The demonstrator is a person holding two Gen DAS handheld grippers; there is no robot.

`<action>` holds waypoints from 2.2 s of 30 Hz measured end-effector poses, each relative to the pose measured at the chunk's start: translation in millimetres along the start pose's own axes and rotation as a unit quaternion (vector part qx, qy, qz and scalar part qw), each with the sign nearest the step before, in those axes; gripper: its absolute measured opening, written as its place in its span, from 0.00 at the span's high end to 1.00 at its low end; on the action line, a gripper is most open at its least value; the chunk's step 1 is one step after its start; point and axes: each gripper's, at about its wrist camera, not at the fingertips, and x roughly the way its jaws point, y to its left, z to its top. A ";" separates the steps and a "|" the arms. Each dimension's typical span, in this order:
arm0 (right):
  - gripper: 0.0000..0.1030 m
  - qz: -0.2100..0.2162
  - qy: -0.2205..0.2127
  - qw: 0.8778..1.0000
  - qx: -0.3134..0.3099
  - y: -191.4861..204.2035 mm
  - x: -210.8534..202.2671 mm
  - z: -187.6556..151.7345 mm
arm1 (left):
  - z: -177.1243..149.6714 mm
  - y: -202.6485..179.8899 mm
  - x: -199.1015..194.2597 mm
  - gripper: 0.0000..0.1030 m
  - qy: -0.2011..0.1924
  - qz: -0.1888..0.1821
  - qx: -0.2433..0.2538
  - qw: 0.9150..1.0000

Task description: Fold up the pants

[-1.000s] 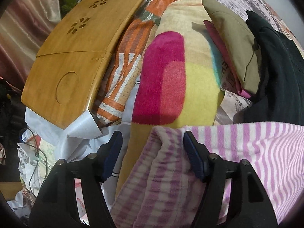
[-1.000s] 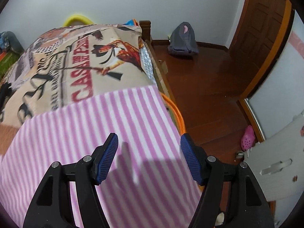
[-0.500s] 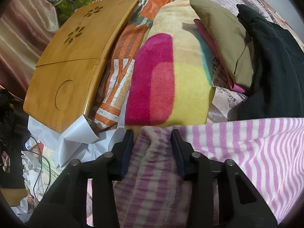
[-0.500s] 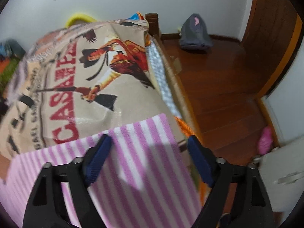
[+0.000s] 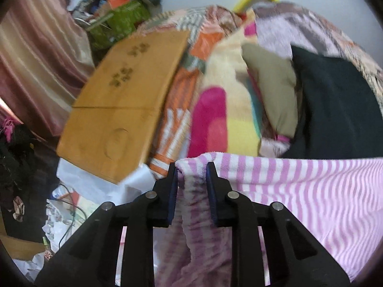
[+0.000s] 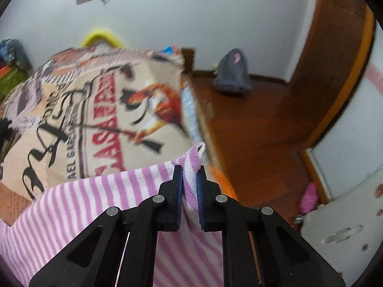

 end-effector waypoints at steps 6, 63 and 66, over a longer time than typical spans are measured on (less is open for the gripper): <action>0.92 -0.049 -0.009 0.997 0.055 -51.3 -23.4 4.0 | 11.7 23.9 -14.5 0.78 -0.014 0.044 -0.022 0.999; 0.94 0.218 -0.040 0.944 -0.244 247.4 -148.9 -55.1 | -42.2 25.8 -152.6 0.78 -0.173 -0.062 0.022 0.983; 0.94 0.221 -0.053 0.947 -0.226 233.2 -179.6 -57.6 | -53.2 33.8 -170.7 0.78 -0.185 -0.075 0.026 0.980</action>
